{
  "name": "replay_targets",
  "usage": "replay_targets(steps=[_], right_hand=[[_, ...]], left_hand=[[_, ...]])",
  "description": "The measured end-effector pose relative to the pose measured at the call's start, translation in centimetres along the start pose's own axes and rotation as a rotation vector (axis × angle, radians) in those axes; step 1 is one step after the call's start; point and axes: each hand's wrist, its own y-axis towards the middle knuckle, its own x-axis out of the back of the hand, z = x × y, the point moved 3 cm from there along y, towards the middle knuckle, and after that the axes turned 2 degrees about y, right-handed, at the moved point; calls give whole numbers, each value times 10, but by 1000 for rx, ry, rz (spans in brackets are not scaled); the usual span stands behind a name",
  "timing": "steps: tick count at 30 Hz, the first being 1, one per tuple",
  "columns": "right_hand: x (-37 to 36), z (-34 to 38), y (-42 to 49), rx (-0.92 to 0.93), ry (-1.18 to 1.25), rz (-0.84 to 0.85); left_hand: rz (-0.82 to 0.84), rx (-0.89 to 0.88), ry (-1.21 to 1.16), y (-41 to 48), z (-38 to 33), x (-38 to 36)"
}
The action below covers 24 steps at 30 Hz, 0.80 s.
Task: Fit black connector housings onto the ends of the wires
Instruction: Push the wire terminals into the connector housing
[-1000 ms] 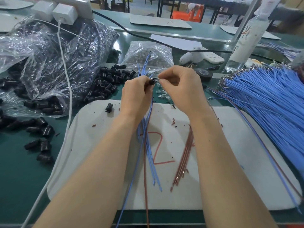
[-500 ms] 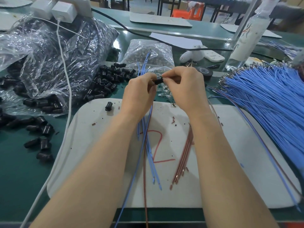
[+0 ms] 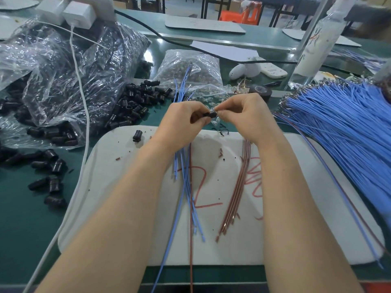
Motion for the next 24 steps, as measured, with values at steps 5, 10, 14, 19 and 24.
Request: replay_targets(steps=[5,10,14,19,24], right_hand=[[-3,0,0,-3,-20,-7],[-3,-2,-1,-14,17,10],[-4,-3,-2,-31,56,34],[-5,-2,-3,-40,136,-28],[0,-14,2,-170,97,-248]], left_hand=[[19,4,21,-1,2,0],[31,11,28,-1,1,0],[42,22,37,-1,2,1],[4,50,-5,0,2,-2],[-119,141,24,2,11,3]])
